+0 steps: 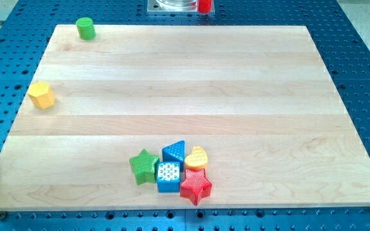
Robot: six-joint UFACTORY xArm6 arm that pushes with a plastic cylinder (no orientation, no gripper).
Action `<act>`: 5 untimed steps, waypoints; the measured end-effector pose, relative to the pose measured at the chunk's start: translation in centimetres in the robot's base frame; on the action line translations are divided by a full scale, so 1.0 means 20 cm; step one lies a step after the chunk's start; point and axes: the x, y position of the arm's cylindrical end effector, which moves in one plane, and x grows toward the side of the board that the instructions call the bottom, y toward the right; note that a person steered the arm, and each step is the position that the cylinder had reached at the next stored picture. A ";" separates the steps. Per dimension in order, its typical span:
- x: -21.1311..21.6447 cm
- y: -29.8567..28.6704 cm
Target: Place the hexagon above the green star
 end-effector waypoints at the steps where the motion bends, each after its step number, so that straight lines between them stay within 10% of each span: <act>1: -0.16 0.02; 5: -0.91 0.33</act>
